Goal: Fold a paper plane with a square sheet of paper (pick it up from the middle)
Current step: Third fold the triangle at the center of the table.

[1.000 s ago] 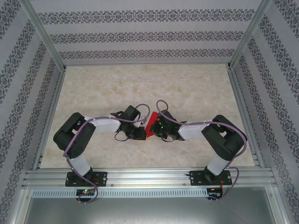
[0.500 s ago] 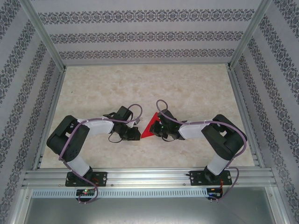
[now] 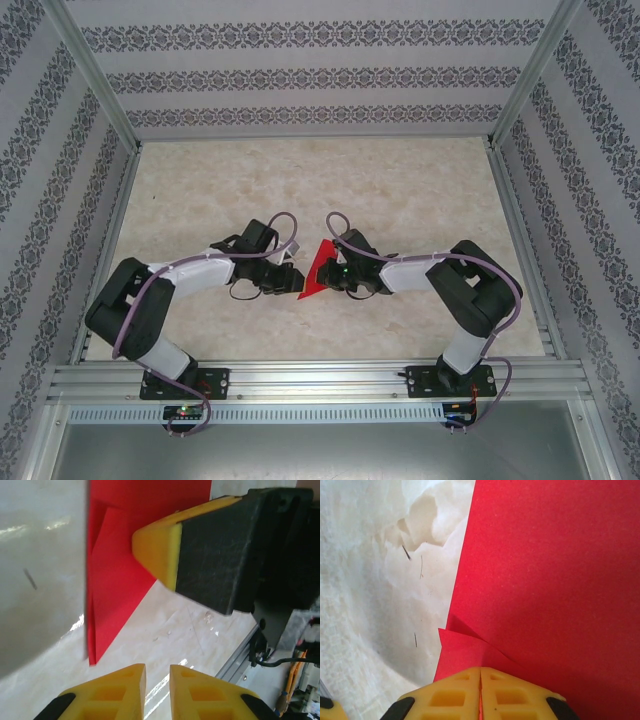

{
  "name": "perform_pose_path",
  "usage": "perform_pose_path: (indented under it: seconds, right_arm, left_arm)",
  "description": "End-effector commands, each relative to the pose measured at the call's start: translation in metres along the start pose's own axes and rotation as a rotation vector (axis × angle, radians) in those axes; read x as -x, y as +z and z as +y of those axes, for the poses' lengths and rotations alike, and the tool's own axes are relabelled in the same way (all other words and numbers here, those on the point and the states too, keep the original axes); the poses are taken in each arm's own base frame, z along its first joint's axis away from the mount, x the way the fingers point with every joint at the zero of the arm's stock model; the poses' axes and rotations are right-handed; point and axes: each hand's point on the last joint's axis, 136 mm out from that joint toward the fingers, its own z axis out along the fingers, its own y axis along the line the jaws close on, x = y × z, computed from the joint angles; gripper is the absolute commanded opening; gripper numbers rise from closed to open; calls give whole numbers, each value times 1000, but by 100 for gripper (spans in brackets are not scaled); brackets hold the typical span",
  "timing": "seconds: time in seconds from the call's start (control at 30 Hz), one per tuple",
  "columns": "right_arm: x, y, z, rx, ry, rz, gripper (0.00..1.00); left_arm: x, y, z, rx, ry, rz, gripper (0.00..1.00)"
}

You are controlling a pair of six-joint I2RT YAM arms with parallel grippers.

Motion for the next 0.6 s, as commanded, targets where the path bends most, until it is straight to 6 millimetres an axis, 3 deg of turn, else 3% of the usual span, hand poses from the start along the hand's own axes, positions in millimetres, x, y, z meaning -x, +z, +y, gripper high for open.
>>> perform_pose_path:
  seconds: [0.0,0.23,0.57]
  right_arm:
    - [-11,3,-8,-20,-57,69,10]
    - [-7,1,-4,-19,-62,64,11]
    - [14,-13,9,-4,-7,-26,12]
  left_arm:
    - [14,10,-18,-63,34,-12,20]
    - [30,21,-19,-72,50,-25,19]
    - [18,42,15,12,-3,50,14]
